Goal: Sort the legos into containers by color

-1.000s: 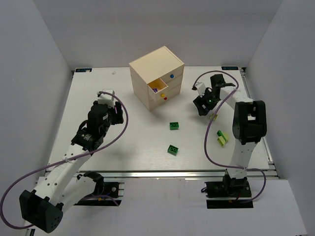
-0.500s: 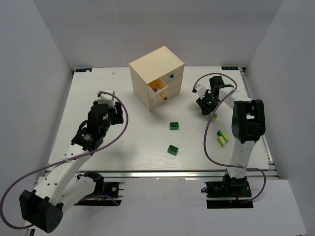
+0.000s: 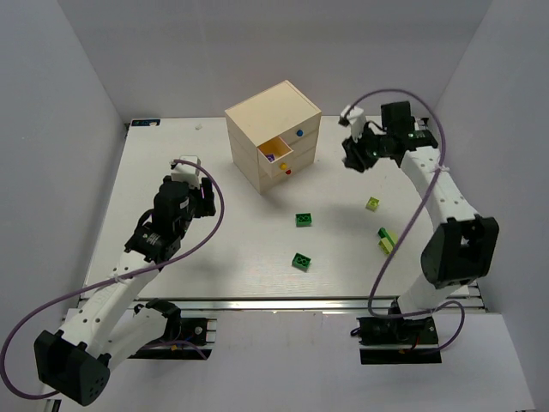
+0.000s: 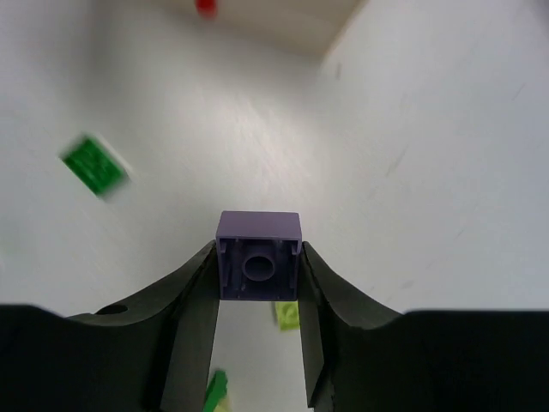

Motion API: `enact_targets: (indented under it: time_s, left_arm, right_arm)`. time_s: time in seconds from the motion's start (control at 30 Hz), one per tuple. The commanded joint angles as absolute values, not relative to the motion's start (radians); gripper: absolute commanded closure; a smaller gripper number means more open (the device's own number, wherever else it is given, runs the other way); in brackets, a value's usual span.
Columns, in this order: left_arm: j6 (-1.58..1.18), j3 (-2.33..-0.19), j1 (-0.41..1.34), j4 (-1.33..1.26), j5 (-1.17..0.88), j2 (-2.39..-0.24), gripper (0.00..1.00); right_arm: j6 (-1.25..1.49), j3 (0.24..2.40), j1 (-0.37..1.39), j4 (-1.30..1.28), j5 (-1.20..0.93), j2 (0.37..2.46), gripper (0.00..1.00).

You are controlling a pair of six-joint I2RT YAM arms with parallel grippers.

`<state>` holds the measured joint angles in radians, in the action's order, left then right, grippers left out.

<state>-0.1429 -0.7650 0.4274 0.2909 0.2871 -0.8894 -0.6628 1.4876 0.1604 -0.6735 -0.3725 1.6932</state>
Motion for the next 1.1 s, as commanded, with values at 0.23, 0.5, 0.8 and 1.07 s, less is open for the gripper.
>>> enact_targets:
  time_s: [0.23,0.5,0.8,1.07]
  left_arm:
    - [-0.132,-0.753,0.425,0.259,0.296,-0.89,0.27]
    - [-0.123,-0.746,0.425,0.256,0.322,-0.908,0.26]
    - [-0.123,-0.746,0.425,0.256,0.321,-0.913,0.26]
    - [-0.121,-0.746,0.425,0.256,0.318,-0.908,0.25]
  right_arm:
    - [-0.398,1.81,0.419,-0.646,-0.557,1.638,1.0]
    - [-0.233,1.873,0.558,-0.491,-0.312,1.727,1.0]
    - [-0.192,1.861,0.627,-0.439,-0.223,1.776,0.8]
    - [-0.202,1.893,0.646,-0.449,-0.198,1.819,0.51]
